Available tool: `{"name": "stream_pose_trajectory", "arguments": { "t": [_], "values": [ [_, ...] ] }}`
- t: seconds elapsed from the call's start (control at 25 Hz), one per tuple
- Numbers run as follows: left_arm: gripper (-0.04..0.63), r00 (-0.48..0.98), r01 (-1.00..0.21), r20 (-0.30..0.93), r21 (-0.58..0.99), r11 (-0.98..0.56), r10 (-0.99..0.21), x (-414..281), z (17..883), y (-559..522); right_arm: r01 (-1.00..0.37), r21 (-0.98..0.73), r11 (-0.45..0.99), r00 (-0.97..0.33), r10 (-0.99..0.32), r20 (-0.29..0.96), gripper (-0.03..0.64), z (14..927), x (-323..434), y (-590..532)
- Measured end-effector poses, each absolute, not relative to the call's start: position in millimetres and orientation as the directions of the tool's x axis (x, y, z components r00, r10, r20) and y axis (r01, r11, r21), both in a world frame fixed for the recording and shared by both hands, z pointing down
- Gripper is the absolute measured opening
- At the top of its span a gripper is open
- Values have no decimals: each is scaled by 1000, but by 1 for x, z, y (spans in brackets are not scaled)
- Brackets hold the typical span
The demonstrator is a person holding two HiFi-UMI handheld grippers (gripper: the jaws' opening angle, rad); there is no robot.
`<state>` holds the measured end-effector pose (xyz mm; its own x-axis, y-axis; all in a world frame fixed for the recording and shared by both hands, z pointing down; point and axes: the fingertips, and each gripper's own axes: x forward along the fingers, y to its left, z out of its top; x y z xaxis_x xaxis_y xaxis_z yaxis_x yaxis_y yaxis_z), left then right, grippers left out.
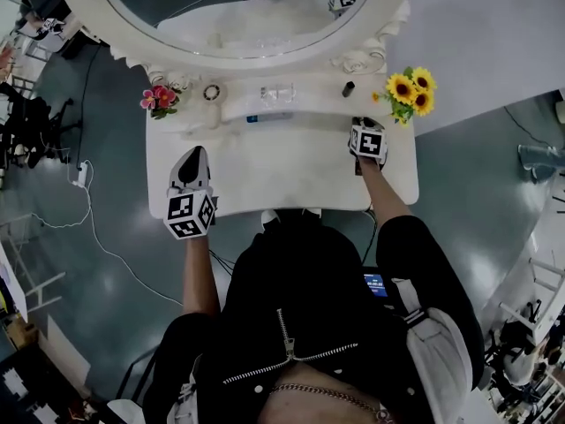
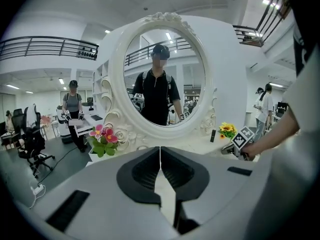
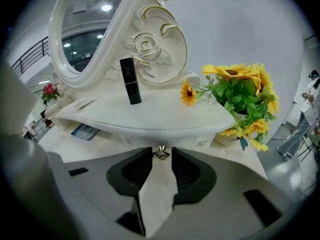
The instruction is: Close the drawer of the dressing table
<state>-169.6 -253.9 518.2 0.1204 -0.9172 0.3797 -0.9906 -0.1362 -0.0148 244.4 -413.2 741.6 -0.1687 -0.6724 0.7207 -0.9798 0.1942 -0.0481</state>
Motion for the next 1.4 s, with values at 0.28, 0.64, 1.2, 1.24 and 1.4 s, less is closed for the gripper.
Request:
{"name": "stream_pose_trajectory", "arguments": {
  "t": [0.28, 0.64, 1.2, 1.24, 1.4],
  "values": [
    [23, 184, -981, 352, 12, -192, -918, -159, 522, -269, -990, -57, 129, -134, -735, 664, 111, 712, 255, -391],
    [23, 271, -959, 287, 3, -282, -919, -138, 505, -297, -931, -185, 313, -363, -832, 419, 6, 603, 198, -384],
    [23, 312, -946, 231, -14, -324, -922, -132, 485, -311, -851, -41, 523, -521, -835, 176, 3, 468, 118, -365],
    [23, 313, -945, 230, -19, -325, -922, -132, 484, -311, -849, -34, 527, -525, -833, 175, 3, 467, 116, -363],
    [23, 322, -943, 228, -14, -333, -919, -131, 485, -312, -846, -24, 532, -528, -832, 172, 3, 466, 112, -358]
  ]
}}
